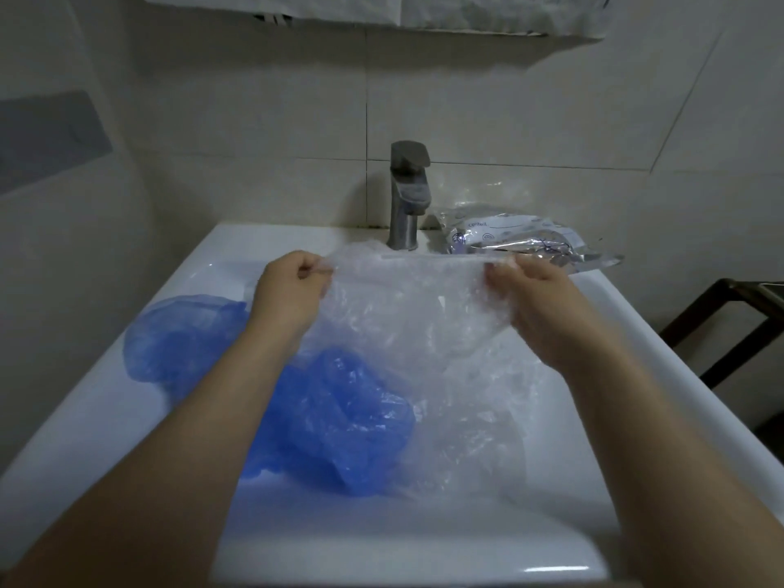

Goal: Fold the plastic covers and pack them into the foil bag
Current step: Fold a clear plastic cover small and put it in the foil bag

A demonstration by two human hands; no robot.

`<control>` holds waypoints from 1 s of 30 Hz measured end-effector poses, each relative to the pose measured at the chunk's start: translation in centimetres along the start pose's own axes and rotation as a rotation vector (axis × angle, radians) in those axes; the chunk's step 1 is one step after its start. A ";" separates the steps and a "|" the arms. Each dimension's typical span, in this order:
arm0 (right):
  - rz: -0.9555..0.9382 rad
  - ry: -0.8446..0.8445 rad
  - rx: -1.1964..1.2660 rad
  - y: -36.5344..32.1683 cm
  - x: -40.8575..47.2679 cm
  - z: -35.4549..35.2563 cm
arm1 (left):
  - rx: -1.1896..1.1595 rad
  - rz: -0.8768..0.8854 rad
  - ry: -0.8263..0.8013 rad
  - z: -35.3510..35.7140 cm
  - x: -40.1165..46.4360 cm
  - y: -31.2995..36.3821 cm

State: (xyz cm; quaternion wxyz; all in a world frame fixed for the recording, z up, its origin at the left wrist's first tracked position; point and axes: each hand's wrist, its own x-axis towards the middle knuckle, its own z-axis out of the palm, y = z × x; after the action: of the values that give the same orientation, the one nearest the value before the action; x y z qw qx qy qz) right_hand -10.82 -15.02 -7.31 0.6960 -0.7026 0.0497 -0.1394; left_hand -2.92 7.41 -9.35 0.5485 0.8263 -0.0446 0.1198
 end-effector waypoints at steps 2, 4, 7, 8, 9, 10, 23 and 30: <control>0.072 -0.233 0.391 -0.4 -0.2 -0.4 | -0.383 -0.258 -0.047 -0.2 0.0 0.5; 0.030 -0.379 0.541 -0.5 -0.2 -0.4 | -0.799 -0.481 -0.107 -0.7 0.3 1.0; 0.086 -0.438 0.763 0.0 0.6 -1.1 | -1.116 -0.607 -0.259 -1.5 0.1 1.7; 0.125 -0.439 0.801 0.2 0.8 -1.4 | -1.169 -0.596 -0.312 -1.5 0.0 1.8; 0.172 -0.429 0.796 0.5 1.0 -1.7 | -1.236 -0.577 -0.375 -1.4 -0.2 2.1; 0.221 -0.422 0.777 0.7 1.3 -2.1 | -1.285 -0.555 -0.435 -1.4 -0.4 2.2; 0.229 -0.590 1.037 1.9 1.1 -0.7 | -1.269 -0.205 -0.601 0.3 -2.2 2.0; 0.145 -0.505 1.063 1.8 1.0 -0.4 | -0.987 -0.307 -0.508 1.6 -2.6 2.1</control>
State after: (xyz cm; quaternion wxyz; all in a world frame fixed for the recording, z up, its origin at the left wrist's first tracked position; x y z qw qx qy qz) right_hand -9.77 -15.70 -8.93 0.9505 -0.2640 -0.1463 0.0742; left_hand -5.61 4.96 -8.71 0.8524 0.4724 -0.1051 -0.1982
